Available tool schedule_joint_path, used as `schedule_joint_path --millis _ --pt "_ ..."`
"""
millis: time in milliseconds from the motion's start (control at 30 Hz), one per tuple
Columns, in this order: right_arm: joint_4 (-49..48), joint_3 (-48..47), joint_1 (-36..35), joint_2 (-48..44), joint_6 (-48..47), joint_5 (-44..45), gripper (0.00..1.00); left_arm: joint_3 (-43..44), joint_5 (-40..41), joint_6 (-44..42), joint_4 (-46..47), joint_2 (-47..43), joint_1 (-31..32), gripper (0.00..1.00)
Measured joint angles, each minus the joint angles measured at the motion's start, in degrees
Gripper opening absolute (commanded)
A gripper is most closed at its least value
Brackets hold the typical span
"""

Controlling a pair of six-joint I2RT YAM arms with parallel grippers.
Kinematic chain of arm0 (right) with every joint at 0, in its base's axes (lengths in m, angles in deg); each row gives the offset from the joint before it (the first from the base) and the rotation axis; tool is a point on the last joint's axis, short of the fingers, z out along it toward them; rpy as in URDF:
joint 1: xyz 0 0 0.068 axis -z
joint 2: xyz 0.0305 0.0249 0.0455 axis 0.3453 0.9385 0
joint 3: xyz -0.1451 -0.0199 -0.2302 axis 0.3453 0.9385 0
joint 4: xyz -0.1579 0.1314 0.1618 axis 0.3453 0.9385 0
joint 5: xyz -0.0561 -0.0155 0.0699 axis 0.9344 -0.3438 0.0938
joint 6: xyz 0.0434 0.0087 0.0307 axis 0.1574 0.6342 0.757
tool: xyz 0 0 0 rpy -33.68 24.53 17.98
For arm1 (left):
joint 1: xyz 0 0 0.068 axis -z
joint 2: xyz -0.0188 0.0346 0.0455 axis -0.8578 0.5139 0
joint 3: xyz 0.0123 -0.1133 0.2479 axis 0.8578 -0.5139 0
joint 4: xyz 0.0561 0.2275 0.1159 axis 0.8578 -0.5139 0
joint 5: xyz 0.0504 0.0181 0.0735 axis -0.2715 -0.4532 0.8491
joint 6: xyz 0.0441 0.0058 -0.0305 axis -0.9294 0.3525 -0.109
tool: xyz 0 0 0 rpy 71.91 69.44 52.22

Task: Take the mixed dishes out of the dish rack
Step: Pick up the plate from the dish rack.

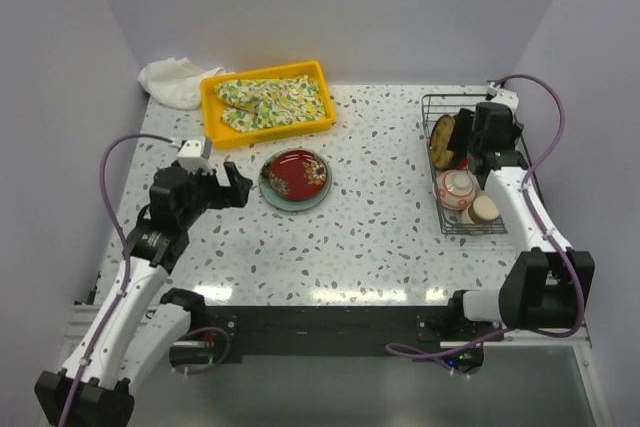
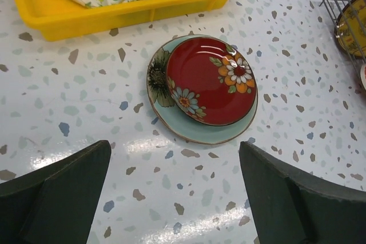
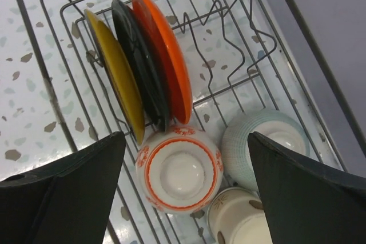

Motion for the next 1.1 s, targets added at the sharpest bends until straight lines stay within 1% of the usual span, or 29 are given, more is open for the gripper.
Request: schedule_joint_path --millis 200,300,333,467,533,567,1033,1100 --pt "-3.2 -2.2 4.5 5.4 -2.7 -2.3 0.74 -4.7 5.9 -0.8 -1.0 -12.2 0.2 1.00" --pt "-3.5 -3.8 6.2 7.8 -3.5 -4.2 0.67 -8.3 7.6 -0.7 -1.1 -15.6 0.4 0.99" --pt "-3.6 -4.2 6.5 8.5 -3.7 -5.0 0.62 -9.0 8.3 -0.8 -1.3 -16.2 0.5 1.00" --pt "-3.9 -5.9 7.1 11.0 -4.9 -7.7 0.54 -9.9 10.7 -0.9 -1.4 -17.4 0.5 1.00" --pt "-4.0 -6.4 7.1 11.8 -5.4 -8.7 0.52 -9.9 11.3 -0.9 -1.1 -17.3 0.5 0.99" --pt "-4.0 -6.8 7.1 12.3 -5.6 -9.4 0.49 -9.9 11.4 -0.9 -1.0 -17.3 0.5 0.99" --pt "-3.7 -10.3 7.8 19.6 -9.5 -12.7 0.31 -9.9 11.8 -0.9 -0.9 -16.3 0.5 0.99" --pt "-3.4 -10.8 7.8 20.6 -9.9 -13.0 0.26 -9.9 11.8 -0.9 -0.9 -16.3 0.5 0.99"
